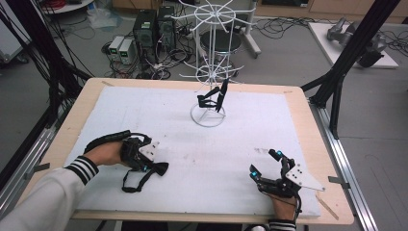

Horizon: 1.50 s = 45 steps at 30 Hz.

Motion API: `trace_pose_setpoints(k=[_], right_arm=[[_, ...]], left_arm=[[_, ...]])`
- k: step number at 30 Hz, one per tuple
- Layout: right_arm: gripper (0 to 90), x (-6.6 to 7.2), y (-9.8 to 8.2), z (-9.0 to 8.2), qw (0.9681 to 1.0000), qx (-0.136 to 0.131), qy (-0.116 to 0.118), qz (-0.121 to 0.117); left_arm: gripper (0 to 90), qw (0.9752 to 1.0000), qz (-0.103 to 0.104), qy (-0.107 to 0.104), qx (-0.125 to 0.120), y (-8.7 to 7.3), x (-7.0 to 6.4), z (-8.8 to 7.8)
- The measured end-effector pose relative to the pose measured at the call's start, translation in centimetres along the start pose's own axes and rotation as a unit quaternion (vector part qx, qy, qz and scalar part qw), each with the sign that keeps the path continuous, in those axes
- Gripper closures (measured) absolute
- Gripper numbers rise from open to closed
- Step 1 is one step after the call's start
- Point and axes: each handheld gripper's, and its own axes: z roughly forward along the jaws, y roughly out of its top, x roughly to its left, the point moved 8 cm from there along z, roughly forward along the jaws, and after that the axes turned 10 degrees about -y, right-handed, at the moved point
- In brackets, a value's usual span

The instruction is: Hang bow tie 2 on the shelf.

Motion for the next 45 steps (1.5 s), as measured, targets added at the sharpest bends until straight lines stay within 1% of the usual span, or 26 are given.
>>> trace_pose_setpoints(k=[1,2,3,4,8,10,12,14,15,16,18,20,23,25,26,28,30,32,33,35,36,38,39,41,44,45], right_arm=[[10.7,0.0,0.0,0.0,1.0,-0.002,-0.001,-0.004],[10.7,0.1,0.0,0.0,1.0,0.0,0.0,0.0],[10.7,0.0,0.0,0.0,1.0,-0.003,-0.001,-0.002],[10.7,0.0,0.0,0.0,1.0,-0.002,-0.002,0.001],[10.7,0.0,0.0,-0.1,1.0,-0.005,-0.001,0.0],[10.7,0.0,0.0,-0.1,1.0,-0.007,-0.002,-0.001],[10.7,0.0,0.0,-0.1,1.0,-0.007,-0.001,-0.001],[10.7,0.0,0.0,-0.1,1.0,-0.008,-0.002,-0.002],[10.7,0.1,0.0,-0.1,1.0,-0.005,-0.001,0.0],[10.7,0.1,0.0,-0.1,1.0,-0.005,-0.001,-0.002],[10.7,0.0,0.0,-0.1,1.0,-0.007,-0.003,-0.006],[10.7,0.0,0.0,-0.1,1.0,-0.006,-0.003,-0.006],[10.7,0.0,0.0,-0.1,0.9999,-0.008,-0.003,-0.008],[10.7,0.0,0.0,-0.1,0.9999,-0.008,-0.004,-0.008],[10.7,0.0,0.0,-0.1,1.0,-0.005,-0.005,-0.005],[10.7,0.0,0.0,-0.1,0.9999,-0.006,-0.006,-0.005],[10.7,0.1,0.0,-0.1,0.9999,-0.005,-0.005,-0.007],[10.7,0.1,0.0,-0.1,1.0,-0.004,-0.005,-0.006],[10.7,0.1,0.0,-0.1,1.0,-0.004,-0.006,-0.006],[10.7,0.1,0.0,-0.1,0.9999,-0.007,-0.008,-0.012],[10.7,0.2,0.0,-0.1,0.9998,-0.006,-0.011,-0.015],[10.7,0.3,0.0,0.0,0.9997,-0.005,-0.012,-0.023],[10.7,0.4,0.0,0.0,0.9996,-0.005,-0.013,-0.025],[10.7,0.5,0.0,0.1,0.9996,-0.004,-0.01,-0.025],[10.7,0.6,0.1,0.2,0.9996,-0.003,-0.012,-0.026],[10.7,0.5,0.1,0.3,0.9994,-0.007,-0.013,-0.03]], left_arm=[[74.8,1.0,-0.003,-0.001,0.0,0.0,0.0,0.0],[75.2,1.0,-0.004,0.0,-0.001,0.0,0.1,-0.1],[75.6,1.0,-0.005,0.005,0.001,0.0,0.1,-0.1],[75.9,0.9999,0.001,0.011,0.0,0.0,0.2,-0.2],[76.0,0.9992,-0.02,0.02,-0.027,0.1,0.3,-0.9],[76.0,0.9985,-0.026,0.031,-0.037,0.1,0.5,-1.3],[76.0,0.9977,-0.033,0.033,-0.049,0.0,0.6,-1.8],[76.0,0.9955,-0.046,0.044,-0.07,0.1,0.8,-2.3],[76.0,0.9953,-0.046,0.044,-0.073,0.1,0.8,-2.5],[76.0,0.9939,-0.053,0.049,-0.083,0.2,0.9,-2.7],[76.0,0.9915,-0.056,0.057,-0.102,0.4,1.0,-3.0],[75.9,0.9884,-0.066,0.062,-0.122,0.5,1.0,-3.3],[76.0,0.9857,-0.07,0.068,-0.137,0.7,1.2,-3.7],[75.9,0.9827,-0.076,0.074,-0.152,0.9,1.4,-4.0],[76.0,0.9821,-0.076,0.074,-0.155,0.9,1.4,-4.2],[76.0,0.9772,-0.085,0.076,-0.179,1.2,1.5,-4.6],[76.0,0.974,-0.086,0.079,-0.194,1.4,1.6,-5.2],[76.0,0.969,-0.092,0.084,-0.213,1.7,1.7,-5.7],[76.0,0.9681,-0.092,0.088,-0.216,1.8,1.8,-5.9],[76.0,0.9639,-0.096,0.091,-0.231,2.1,1.9,-6.3],[76.0,0.963,-0.096,0.093,-0.234,2.1,1.9,-6.6],[76.1,0.9586,-0.103,0.1,-0.246,2.2,2.1,-7.0],[76.2,0.9561,-0.106,0.104,-0.252,2.3,2.2,-7.3],[76.3,0.9497,-0.115,0.107,-0.271,2.4,2.2,-7.8],[76.3,0.9411,-0.12,0.113,-0.295,2.6,2.4,-8.6],[76.3,0.9387,-0.12,0.117,-0.302,2.7,2.5,-8.8]])
